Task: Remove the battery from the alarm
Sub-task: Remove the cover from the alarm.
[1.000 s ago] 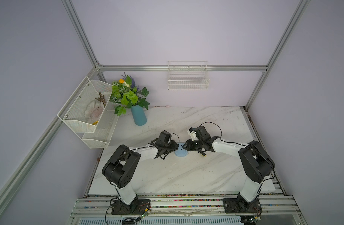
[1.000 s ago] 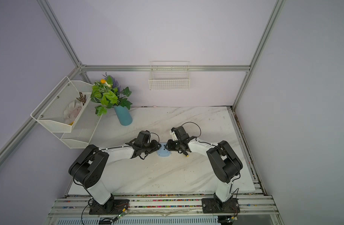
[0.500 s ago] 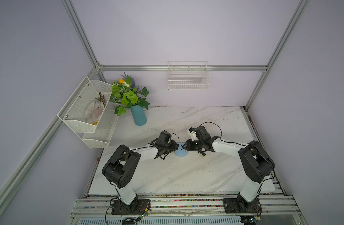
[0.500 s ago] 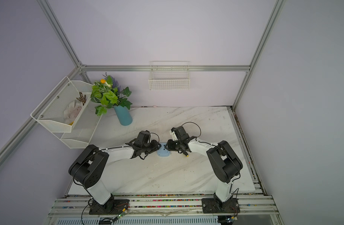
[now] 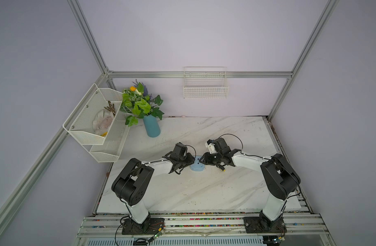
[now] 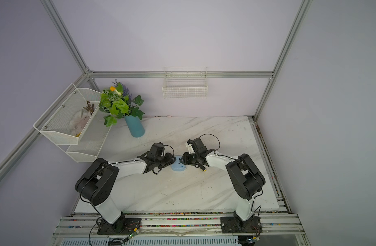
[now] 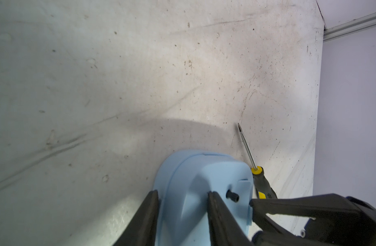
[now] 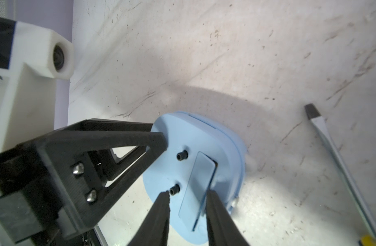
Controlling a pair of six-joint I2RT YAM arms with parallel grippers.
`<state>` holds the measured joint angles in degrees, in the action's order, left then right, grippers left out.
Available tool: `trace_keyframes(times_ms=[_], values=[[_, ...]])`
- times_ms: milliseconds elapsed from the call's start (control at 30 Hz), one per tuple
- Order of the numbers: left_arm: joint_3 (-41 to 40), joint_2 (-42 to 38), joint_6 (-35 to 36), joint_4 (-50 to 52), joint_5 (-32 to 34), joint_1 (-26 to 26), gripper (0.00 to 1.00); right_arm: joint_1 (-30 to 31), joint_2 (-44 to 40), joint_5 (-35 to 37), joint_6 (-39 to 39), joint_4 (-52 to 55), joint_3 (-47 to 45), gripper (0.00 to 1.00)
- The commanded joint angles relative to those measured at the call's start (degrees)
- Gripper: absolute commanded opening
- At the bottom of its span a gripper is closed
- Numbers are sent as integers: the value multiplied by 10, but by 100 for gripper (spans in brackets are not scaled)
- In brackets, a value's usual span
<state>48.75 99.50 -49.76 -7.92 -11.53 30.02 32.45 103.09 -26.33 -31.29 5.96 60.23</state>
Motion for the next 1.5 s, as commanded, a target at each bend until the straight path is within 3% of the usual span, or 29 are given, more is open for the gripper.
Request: trace_keyframes(times_ms=[0, 1233, 1467], values=[[-36, 45, -1, 60, -27, 22, 41, 25, -5, -96, -13, -109, 0, 35], [-39, 48, -7, 50, -32, 27, 40, 35, 11, -101, -21, -119, 32, 36], [-42, 45, -7, 52, -29, 27, 41, 30, -37, -34, 9, -54, 35, 36]])
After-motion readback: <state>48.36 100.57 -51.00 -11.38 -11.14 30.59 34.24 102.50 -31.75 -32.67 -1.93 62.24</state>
